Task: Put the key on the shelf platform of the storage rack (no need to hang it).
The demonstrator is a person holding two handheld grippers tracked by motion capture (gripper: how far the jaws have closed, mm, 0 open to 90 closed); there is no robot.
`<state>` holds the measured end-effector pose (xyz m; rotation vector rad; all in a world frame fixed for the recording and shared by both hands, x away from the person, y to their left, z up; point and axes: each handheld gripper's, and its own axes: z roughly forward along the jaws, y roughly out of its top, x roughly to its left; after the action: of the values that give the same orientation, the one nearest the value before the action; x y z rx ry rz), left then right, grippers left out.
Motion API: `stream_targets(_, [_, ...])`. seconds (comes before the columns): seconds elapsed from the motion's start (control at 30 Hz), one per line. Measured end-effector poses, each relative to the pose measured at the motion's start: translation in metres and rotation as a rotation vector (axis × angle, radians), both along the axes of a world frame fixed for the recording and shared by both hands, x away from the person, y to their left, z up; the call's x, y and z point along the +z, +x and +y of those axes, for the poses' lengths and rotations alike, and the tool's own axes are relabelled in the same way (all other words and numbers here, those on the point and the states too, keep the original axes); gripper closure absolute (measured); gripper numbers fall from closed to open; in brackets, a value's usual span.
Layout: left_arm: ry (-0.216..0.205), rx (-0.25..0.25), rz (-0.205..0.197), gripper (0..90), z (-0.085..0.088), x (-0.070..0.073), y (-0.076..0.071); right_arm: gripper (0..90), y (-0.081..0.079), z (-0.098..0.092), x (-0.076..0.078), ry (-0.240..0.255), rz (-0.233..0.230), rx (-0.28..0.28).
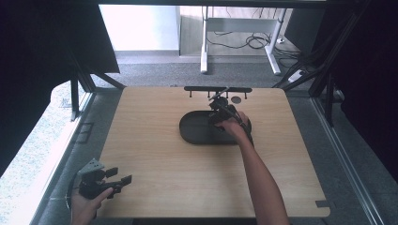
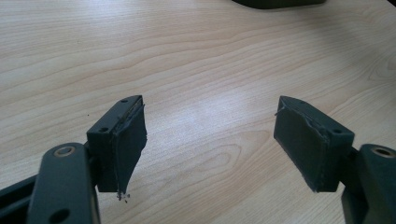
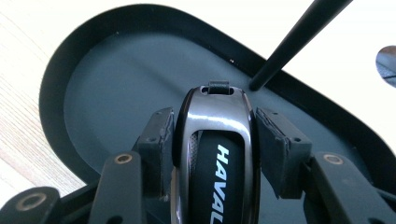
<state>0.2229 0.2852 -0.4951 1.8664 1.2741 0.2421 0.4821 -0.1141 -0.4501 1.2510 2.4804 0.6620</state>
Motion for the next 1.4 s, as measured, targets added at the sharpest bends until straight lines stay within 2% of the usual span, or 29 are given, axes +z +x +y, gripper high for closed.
stream_targets(0.47, [0.004, -0.009, 0.002, 25.5, -0.003, -0.001, 0.000, 49.5, 0.000, 0.000, -0.017, -0.003, 0.019, -0.002])
stream_targets(0.93, [0.009, -0.016, 0.007, 25.4, -0.004, -0.002, 0.001, 49.4, 0.003, -0.010, -0.041, -0.019, 0.079, -0.041])
stream_targets(1.4, [0.008, -0.011, 0.009, 25.4, -0.003, -0.002, 0.001, 48.6, 0.007, -0.009, -0.057, -0.058, 0.117, -0.040])
